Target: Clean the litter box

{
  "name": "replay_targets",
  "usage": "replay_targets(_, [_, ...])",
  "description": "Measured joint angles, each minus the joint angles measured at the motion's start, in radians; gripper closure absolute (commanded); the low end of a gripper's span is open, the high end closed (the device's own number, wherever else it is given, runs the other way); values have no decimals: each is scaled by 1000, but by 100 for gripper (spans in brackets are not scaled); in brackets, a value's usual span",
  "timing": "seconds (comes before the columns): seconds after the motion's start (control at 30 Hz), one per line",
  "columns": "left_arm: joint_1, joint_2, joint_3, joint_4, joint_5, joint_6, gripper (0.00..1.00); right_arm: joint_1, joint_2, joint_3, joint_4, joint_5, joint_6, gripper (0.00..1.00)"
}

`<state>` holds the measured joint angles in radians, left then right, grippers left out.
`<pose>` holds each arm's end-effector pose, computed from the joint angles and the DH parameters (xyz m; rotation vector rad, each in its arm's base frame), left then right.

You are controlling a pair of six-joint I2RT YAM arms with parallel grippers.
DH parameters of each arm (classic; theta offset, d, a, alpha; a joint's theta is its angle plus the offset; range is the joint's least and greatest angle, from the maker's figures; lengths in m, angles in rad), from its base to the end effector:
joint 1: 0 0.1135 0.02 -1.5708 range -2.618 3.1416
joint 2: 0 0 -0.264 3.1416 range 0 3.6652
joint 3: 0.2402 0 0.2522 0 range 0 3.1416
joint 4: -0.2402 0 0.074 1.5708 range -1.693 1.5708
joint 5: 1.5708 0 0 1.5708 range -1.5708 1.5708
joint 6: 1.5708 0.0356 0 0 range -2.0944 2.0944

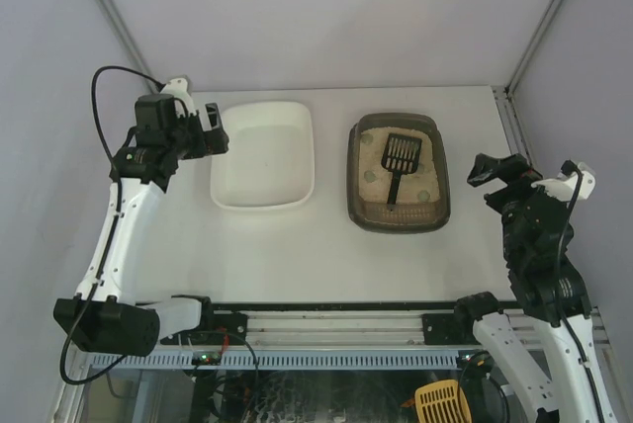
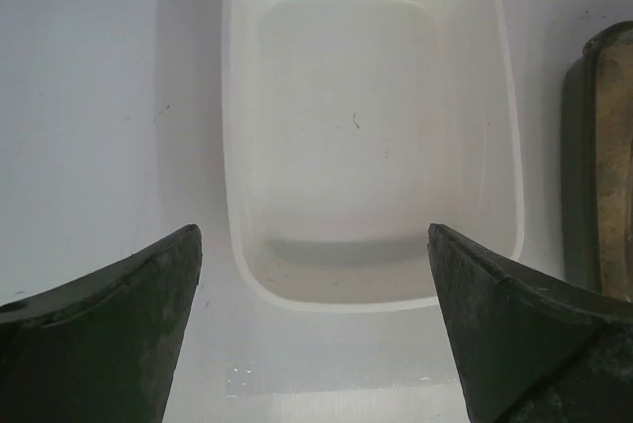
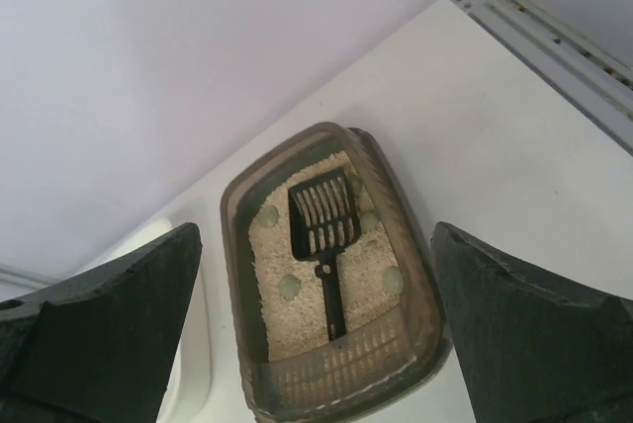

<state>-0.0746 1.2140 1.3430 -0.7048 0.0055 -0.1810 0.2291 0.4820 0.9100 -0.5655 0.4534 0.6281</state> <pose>0.2542 -0.0192 0.3922 -0.1111 2.1477 -0.1547 0.0903 0.0050 0.3776 0.6589 1.5679 0.2539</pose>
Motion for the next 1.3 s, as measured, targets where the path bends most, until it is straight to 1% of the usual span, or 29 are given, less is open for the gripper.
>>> replay_targets(0.1, [-8,-7,0,0,-11,7,0,14,3,-6,-4,-11,-19,0])
replay_targets(0.23, [-10,-11,0,0,-26,9,0,18,-66,-71,78,-99,-90,0])
replay_targets(0.37, [-11,-23,0,1,-34,14,0,17,-101,-94,145,-135,-124,0])
replay_targets(0.57, [-11,-45,0,4,-38,16,0,16,-55,-94,225,-170,-135,0])
replay_targets(0.77, [-14,-48,0,7,-38,21,0,12,46,-86,224,-203,-140,0])
replay_targets(0.83, [-33,-41,10,-12,-54,49,0,4,129,-55,192,-235,-157,1])
replay_targets(0.87, [-53,-25,32,-38,-66,70,0,1,177,-34,179,-253,-165,11])
replay_targets(0.9, [-87,3,71,-67,-83,95,0,2,241,0,153,-272,-173,30])
replay_targets(0.93, [-117,34,109,-88,-90,115,0,2,320,43,128,-294,-183,53])
replay_targets(0.97, [-155,77,155,-101,-92,139,0,5,390,82,115,-309,-196,65])
replay_targets(1.0, [-184,117,191,-107,-86,156,0,9,502,147,95,-323,-195,71])
replay_targets(1.03, [-209,158,218,-109,-72,171,0,22,550,177,91,-331,-212,65])
replay_targets(1.07, [-224,191,231,-109,-50,179,0,34,634,217,79,-333,-212,54])
replay_targets(1.1, [-234,223,238,-111,-19,184,0,50,723,265,60,-331,-211,48])
replay_targets(1.13, [-237,245,239,-112,6,185,0,67,810,312,42,-322,-208,45])
replay_targets(1.2, [-237,298,250,-121,69,185,0,101,977,385,32,-307,-201,44])
replay_targets(1.3, [-233,378,311,-132,185,193,0,126,1139,399,11,-306,-177,44])
